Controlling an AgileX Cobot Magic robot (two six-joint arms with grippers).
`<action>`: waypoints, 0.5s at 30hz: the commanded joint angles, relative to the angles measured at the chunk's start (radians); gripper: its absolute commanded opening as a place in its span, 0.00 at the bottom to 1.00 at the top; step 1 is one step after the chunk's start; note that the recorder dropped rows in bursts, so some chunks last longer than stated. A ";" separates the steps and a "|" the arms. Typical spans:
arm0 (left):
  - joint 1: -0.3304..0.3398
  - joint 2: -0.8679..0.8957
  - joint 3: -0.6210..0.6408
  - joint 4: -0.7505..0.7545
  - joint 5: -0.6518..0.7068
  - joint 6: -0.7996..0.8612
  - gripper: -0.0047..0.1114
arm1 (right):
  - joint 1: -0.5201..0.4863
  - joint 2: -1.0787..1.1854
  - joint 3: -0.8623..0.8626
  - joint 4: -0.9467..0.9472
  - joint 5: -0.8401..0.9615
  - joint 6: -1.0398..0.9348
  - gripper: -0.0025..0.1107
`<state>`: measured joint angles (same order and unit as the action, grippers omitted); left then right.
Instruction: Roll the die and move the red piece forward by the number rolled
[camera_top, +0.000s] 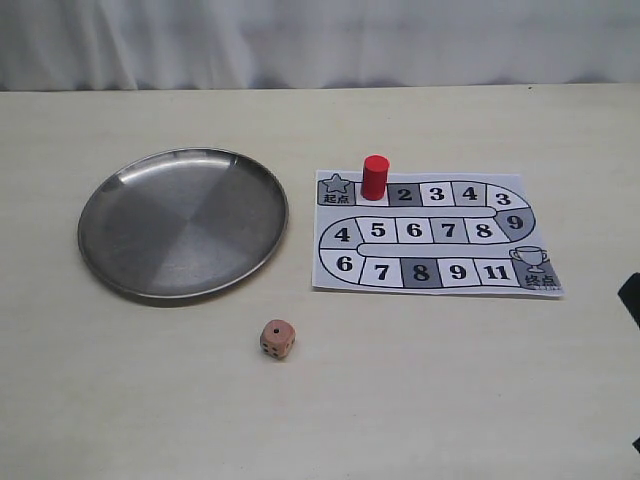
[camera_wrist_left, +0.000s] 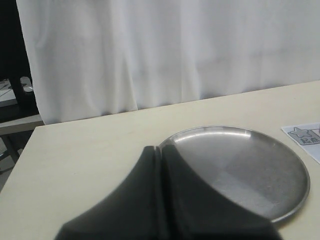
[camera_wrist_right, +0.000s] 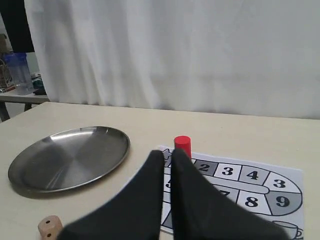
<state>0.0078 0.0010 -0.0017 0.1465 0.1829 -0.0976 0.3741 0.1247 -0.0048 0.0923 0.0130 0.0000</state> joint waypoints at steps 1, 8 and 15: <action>-0.008 -0.001 0.002 -0.002 -0.010 -0.001 0.04 | 0.001 -0.003 0.005 0.013 0.015 -0.015 0.06; -0.008 -0.001 0.002 -0.002 -0.010 -0.001 0.04 | -0.045 -0.003 0.005 0.013 0.015 -0.013 0.06; -0.008 -0.001 0.002 -0.002 -0.010 -0.001 0.04 | -0.303 -0.003 0.005 0.013 0.008 -0.013 0.06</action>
<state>0.0078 0.0010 -0.0017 0.1465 0.1829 -0.0976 0.1580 0.1247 -0.0048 0.1025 0.0247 -0.0074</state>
